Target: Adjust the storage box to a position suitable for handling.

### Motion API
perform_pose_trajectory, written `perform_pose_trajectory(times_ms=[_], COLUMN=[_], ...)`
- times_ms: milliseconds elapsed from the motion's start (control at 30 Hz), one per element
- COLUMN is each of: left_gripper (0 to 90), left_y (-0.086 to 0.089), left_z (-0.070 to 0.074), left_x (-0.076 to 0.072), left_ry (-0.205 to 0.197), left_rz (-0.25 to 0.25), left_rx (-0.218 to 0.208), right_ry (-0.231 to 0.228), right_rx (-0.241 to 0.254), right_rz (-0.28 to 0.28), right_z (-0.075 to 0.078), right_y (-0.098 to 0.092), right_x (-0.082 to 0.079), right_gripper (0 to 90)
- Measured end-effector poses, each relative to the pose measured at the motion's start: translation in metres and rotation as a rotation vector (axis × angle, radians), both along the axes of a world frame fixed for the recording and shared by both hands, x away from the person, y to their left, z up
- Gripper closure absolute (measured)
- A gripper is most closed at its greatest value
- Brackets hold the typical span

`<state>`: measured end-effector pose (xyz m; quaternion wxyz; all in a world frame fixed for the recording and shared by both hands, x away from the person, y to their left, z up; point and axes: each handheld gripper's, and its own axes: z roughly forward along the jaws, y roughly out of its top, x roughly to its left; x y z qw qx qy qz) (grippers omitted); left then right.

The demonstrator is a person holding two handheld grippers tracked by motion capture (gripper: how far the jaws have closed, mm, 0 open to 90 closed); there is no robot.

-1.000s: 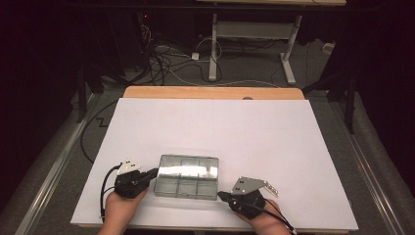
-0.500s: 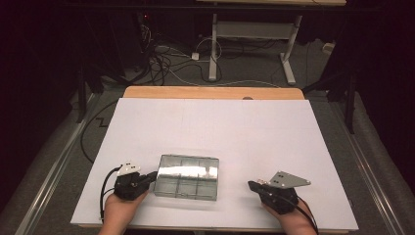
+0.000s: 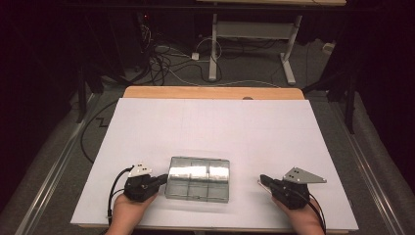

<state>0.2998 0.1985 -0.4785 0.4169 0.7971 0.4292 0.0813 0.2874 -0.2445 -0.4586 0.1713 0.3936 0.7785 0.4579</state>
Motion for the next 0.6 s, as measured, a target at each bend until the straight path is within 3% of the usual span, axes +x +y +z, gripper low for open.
perform_pose_trajectory(times_ms=[467,600], left_gripper=[87.1,87.1], left_y=[-0.031,-0.036], left_z=[-0.004,-0.005], left_x=[0.0,0.002], left_ry=[-0.008,-0.007], left_rz=[-0.085,-0.086], left_rx=[0.028,0.04], right_ry=[0.042,0.044], right_rx=[0.037,0.033], right_rz=[-0.013,-0.021], right_z=[-0.002,-0.003], right_y=[-0.004,-0.004], right_x=[0.005,0.006], right_gripper=[90.0,90.0])
